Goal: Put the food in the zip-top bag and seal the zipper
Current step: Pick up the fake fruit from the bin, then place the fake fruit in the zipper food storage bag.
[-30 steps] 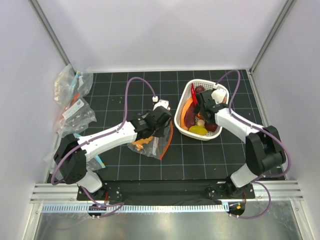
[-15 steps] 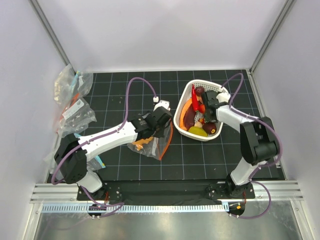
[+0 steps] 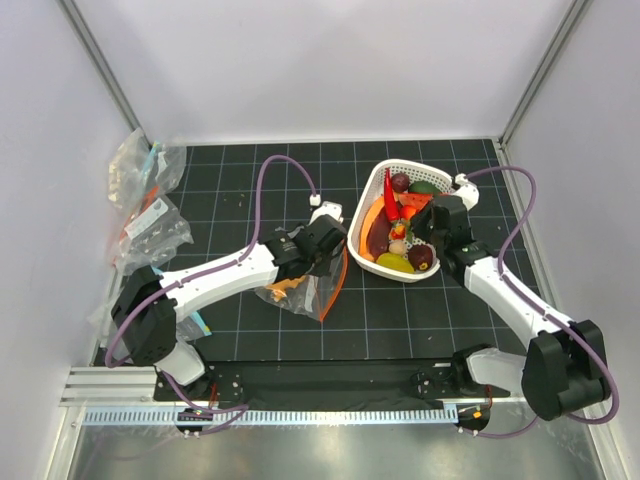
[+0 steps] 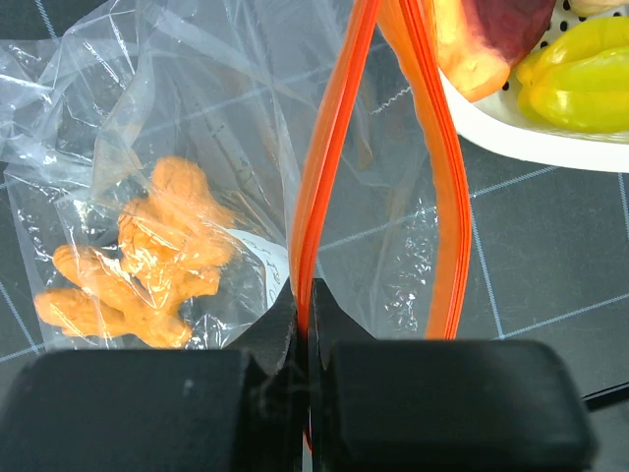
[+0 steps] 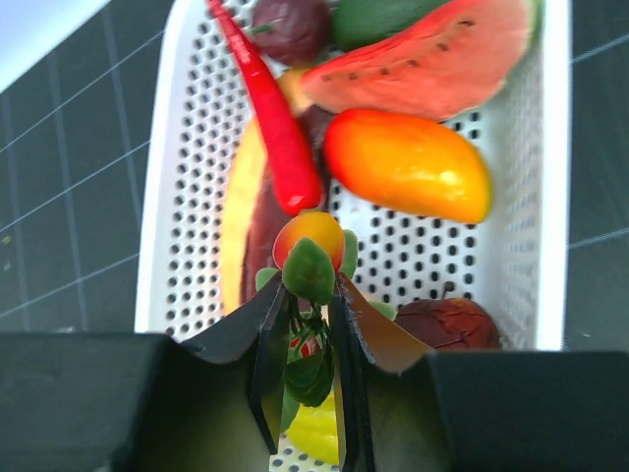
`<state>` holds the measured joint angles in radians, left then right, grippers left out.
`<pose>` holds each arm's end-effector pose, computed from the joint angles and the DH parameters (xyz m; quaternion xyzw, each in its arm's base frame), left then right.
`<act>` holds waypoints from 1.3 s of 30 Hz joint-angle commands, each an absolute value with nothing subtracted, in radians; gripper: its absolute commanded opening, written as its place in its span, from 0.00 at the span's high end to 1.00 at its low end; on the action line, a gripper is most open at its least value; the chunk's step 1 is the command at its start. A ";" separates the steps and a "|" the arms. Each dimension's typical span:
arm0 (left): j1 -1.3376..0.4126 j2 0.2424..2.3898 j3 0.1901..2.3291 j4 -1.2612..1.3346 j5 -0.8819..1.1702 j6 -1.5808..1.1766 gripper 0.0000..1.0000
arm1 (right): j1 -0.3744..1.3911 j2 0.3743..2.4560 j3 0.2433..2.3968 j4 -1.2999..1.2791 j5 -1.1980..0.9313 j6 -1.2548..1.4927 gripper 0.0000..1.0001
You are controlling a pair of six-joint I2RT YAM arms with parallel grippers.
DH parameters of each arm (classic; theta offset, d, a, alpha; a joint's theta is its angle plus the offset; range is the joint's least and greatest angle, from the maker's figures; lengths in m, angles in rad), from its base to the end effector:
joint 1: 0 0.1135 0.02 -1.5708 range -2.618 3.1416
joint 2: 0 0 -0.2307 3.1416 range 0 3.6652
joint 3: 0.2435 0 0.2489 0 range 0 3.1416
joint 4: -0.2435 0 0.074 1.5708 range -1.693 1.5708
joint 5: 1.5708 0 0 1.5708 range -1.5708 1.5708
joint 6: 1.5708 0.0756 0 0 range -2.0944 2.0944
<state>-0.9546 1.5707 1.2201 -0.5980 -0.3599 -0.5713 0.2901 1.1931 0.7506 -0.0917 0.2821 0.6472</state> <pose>0.2251 -0.2717 0.2000 0.1246 0.9299 -0.0850 0.3354 0.2984 0.0671 0.2041 0.2213 0.8340 0.1126 0.4928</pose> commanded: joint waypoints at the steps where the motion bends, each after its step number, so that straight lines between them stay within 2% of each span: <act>1: -0.957 1.555 1.253 -0.595 -0.385 -0.565 1.00 | 0.299 1.143 0.721 0.064 0.167 0.606 0.72; 7: -0.957 1.557 1.253 -0.591 -0.377 -0.563 1.00 | 0.334 1.088 0.671 0.219 -0.093 0.568 0.78; 14: -0.957 1.523 1.232 -0.565 -0.357 -0.563 1.00 | 0.480 0.953 0.589 0.408 -0.202 0.457 0.79; 20: -0.927 1.490 1.212 -0.543 -0.301 -0.569 1.00 | 0.587 1.000 0.583 0.529 -0.333 0.423 0.79; 29: -0.847 1.419 1.138 -0.470 -0.154 -0.604 1.00 | 0.649 1.121 0.598 0.552 -0.307 0.413 0.80; 39: -0.844 1.381 1.115 -0.433 -0.083 -0.606 1.00 | 0.698 1.294 0.666 0.548 -0.285 0.426 0.82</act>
